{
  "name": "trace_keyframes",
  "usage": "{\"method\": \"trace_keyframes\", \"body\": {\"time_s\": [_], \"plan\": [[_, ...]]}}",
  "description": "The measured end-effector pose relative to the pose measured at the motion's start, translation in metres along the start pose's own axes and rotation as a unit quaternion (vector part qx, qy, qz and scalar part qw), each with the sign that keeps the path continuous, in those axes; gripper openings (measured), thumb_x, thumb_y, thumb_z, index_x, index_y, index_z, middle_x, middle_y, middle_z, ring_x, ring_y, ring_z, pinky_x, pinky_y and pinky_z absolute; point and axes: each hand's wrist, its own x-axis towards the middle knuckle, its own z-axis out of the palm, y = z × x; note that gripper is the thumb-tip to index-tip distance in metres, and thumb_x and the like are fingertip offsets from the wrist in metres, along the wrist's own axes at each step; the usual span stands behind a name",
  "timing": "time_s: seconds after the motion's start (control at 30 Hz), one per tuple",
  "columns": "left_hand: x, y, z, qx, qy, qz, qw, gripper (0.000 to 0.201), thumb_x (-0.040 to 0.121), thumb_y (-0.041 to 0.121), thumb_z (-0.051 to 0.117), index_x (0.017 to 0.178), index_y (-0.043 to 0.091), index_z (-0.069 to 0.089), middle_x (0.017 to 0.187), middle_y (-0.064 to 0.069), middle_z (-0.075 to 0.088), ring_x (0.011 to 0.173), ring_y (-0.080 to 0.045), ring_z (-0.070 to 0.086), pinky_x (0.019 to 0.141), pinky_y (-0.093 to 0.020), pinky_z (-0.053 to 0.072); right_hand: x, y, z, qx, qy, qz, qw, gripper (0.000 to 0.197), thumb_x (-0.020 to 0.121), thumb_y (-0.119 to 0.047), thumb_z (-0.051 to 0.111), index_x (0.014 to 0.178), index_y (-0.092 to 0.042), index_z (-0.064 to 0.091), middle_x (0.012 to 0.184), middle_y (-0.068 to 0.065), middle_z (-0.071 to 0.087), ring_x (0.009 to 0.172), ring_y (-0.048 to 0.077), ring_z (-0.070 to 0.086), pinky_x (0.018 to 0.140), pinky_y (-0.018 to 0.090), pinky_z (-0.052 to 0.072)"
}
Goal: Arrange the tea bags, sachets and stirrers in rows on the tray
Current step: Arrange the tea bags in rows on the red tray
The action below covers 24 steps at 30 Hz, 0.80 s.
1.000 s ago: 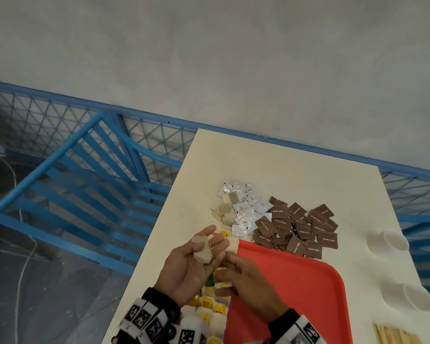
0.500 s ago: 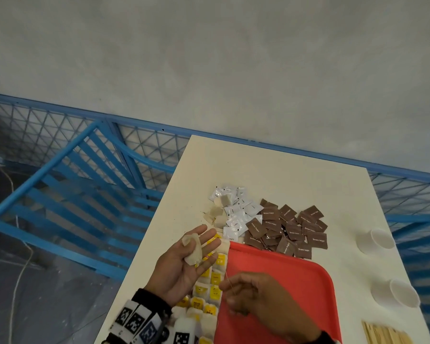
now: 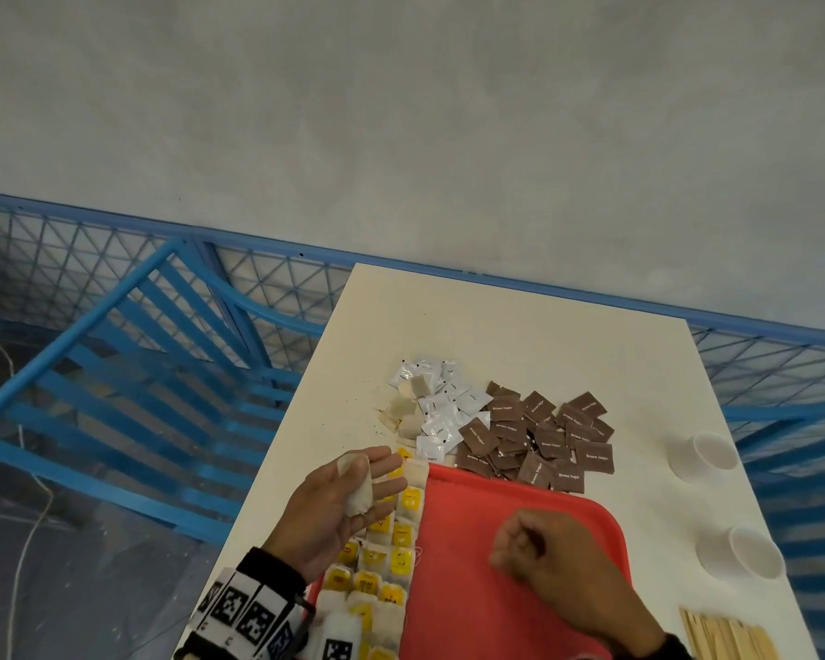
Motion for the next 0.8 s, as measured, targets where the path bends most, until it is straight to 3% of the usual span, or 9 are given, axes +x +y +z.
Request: {"method": "trace_keyframes", "body": {"time_s": [0.07, 0.13, 0.2, 0.27, 0.37, 0.47, 0.57, 0.7, 0.8], "plan": [[-0.007, 0.008, 0.010, 0.038, -0.022, 0.011, 0.999, 0.040, 0.097, 0.029, 0.047, 0.126, 0.005, 0.060, 0.125, -0.012, 0.068, 0.113, -0.032, 0.067, 0.098, -0.047, 0.053, 0.007, -0.013, 0.005, -0.045, 0.021, -0.028, 0.998, 0.022, 0.076, -0.031, 0.082, 0.091, -0.028, 0.066, 0.083, -0.022, 0.065, 0.071, 0.000, 0.057, 0.068, 0.013, 0.046], [-0.015, 0.022, 0.024, 0.062, -0.053, 0.030, 0.996, 0.039, 0.098, 0.028, 0.046, 0.125, 0.004, 0.060, 0.121, -0.014, 0.070, 0.111, -0.033, 0.068, 0.097, -0.046, 0.054, 0.014, -0.034, 0.014, -0.073, 0.000, -0.069, 0.995, 0.047, 0.074, -0.041, 0.082, 0.116, -0.035, 0.059, 0.107, -0.025, 0.059, 0.082, -0.001, 0.057, 0.076, 0.011, 0.044], [-0.022, 0.040, 0.038, 0.070, -0.084, 0.054, 0.993, 0.038, 0.099, 0.027, 0.045, 0.122, 0.003, 0.062, 0.117, -0.018, 0.070, 0.107, -0.035, 0.069, 0.091, -0.041, 0.058, 0.021, -0.064, 0.023, -0.039, -0.035, -0.111, 0.992, 0.058, 0.075, -0.041, 0.081, 0.124, -0.039, 0.052, 0.112, -0.025, 0.053, 0.084, -0.010, 0.053, 0.075, 0.006, 0.039], [-0.028, 0.059, 0.048, 0.066, -0.107, 0.074, 0.989, 0.037, 0.100, 0.025, 0.044, 0.119, 0.003, 0.065, 0.115, -0.022, 0.070, 0.103, -0.036, 0.070, 0.086, -0.038, 0.059, 0.025, -0.089, 0.033, 0.015, -0.084, -0.146, 0.986, 0.042, 0.080, -0.037, 0.078, 0.116, -0.039, 0.056, 0.096, -0.023, 0.058, 0.075, -0.009, 0.054, 0.068, 0.009, 0.042], [-0.031, 0.079, 0.050, 0.059, -0.103, 0.099, 0.988, 0.036, 0.099, 0.025, 0.044, 0.113, 0.004, 0.070, 0.111, -0.025, 0.070, 0.098, -0.034, 0.071, 0.083, -0.037, 0.060, 0.025, -0.099, 0.046, 0.036, -0.124, -0.210, 0.969, 0.018, 0.095, -0.033, 0.063, 0.106, -0.022, 0.070, 0.093, -0.015, 0.067, 0.067, -0.001, 0.057, 0.065, 0.018, 0.046], [-0.027, 0.089, 0.031, 0.055, -0.038, 0.126, 0.990, 0.038, 0.095, 0.030, 0.047, 0.112, 0.006, 0.070, 0.108, -0.020, 0.072, 0.099, -0.029, 0.070, 0.082, -0.036, 0.060, 0.016, -0.090, 0.039, 0.100, -0.129, -0.181, 0.970, 0.024, 0.101, -0.024, 0.053, 0.093, -0.009, 0.070, 0.083, -0.002, 0.071, 0.061, 0.001, 0.055, 0.060, 0.017, 0.044], [-0.024, 0.084, 0.007, 0.081, 0.005, 0.116, 0.990, 0.039, 0.092, 0.038, 0.048, 0.110, 0.014, 0.074, 0.103, -0.011, 0.071, 0.093, -0.019, 0.066, 0.081, -0.035, 0.052, 0.006, -0.079, 0.021, 0.128, -0.144, -0.156, 0.969, 0.022, 0.101, -0.021, 0.052, 0.089, -0.015, 0.070, 0.077, -0.004, 0.070, 0.061, 0.001, 0.055, 0.060, 0.015, 0.042], [-0.023, 0.071, -0.009, 0.151, 0.005, 0.086, 0.985, 0.042, 0.093, 0.053, 0.056, 0.106, 0.019, 0.076, 0.082, 0.005, 0.062, 0.074, -0.007, 0.056, 0.067, -0.026, 0.043, 0.003, -0.065, 0.004, 0.135, -0.137, -0.138, 0.972, 0.017, 0.097, -0.024, 0.060, 0.083, -0.023, 0.070, 0.071, -0.008, 0.067, 0.062, 0.001, 0.055, 0.061, 0.017, 0.043], [-0.022, 0.069, -0.018, 0.174, -0.008, 0.094, 0.980, 0.048, 0.081, 0.058, 0.067, 0.100, 0.015, 0.077, 0.082, 0.000, 0.064, 0.066, -0.010, 0.051, 0.059, -0.022, 0.042, 0.002, -0.047, -0.007, 0.085, -0.110, -0.126, 0.982, 0.016, 0.091, -0.038, 0.065, 0.083, -0.027, 0.074, 0.076, -0.006, 0.065, 0.066, 0.001, 0.054, 0.064, 0.020, 0.044]]}}
